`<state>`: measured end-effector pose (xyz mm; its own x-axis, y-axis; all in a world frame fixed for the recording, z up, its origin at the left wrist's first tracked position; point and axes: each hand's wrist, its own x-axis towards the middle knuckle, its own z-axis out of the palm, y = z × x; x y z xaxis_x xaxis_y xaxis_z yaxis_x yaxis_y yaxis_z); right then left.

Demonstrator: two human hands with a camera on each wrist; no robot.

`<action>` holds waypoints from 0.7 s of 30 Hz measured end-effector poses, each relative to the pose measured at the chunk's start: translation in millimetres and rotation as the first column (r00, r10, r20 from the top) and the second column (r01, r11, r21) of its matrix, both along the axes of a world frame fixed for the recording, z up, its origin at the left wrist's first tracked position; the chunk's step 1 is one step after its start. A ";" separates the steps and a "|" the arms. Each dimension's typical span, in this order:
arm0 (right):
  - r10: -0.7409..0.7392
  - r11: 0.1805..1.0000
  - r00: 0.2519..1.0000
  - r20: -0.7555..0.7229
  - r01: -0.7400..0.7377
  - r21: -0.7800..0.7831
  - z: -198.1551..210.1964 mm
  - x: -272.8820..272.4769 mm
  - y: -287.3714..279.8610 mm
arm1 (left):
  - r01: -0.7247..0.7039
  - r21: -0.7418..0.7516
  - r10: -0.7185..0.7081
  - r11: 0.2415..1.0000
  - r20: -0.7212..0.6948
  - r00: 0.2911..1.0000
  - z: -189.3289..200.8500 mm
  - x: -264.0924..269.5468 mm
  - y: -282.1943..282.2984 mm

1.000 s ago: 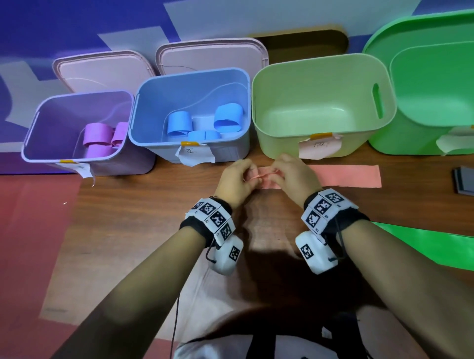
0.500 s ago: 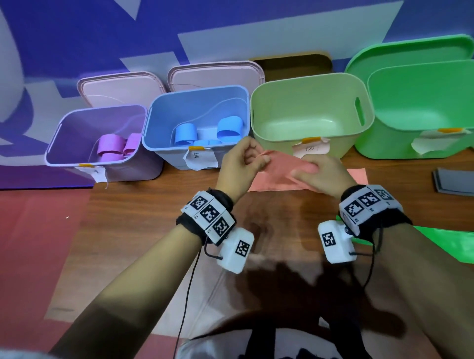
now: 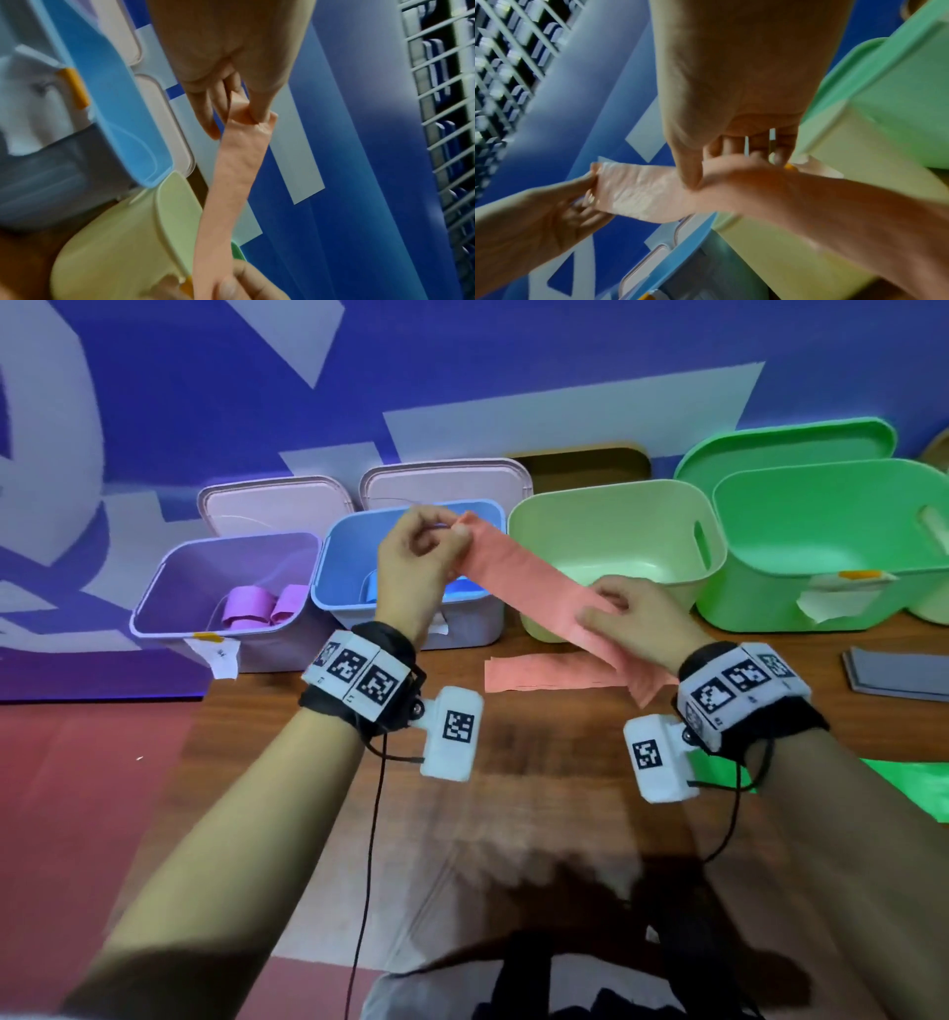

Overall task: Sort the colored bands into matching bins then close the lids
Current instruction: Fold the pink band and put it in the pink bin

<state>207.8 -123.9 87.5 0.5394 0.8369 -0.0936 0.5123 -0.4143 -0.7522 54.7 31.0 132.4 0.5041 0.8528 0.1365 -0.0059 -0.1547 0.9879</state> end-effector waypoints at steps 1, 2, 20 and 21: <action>0.045 0.999 0.998 0.049 -0.044 -0.012 6.0 -1.8 4.7 | 0.054 0.040 -0.053 0.998 -0.011 0.999 10.0 -0.6 2.2; 0.093 0.996 0.992 0.089 -0.092 -0.007 13.2 -4.8 9.4 | 0.121 0.083 -0.118 0.989 -0.041 0.992 20.0 -0.6 3.6; 0.080 0.884 0.971 -0.227 0.037 0.466 68.0 -27.4 35.9 | 0.157 0.058 -0.147 0.986 -0.146 0.978 77.5 5.6 21.1; 0.070 0.883 0.975 -0.209 0.036 0.467 69.6 -27.1 37.0 | 0.151 0.039 -0.142 0.988 -0.172 0.975 75.1 5.4 23.9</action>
<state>180.7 -86.9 157.2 0.5363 0.8205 0.1980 0.3213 0.0185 -0.9468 60.1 54.8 207.5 0.6426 0.7619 0.0811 0.1328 -0.2150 0.9675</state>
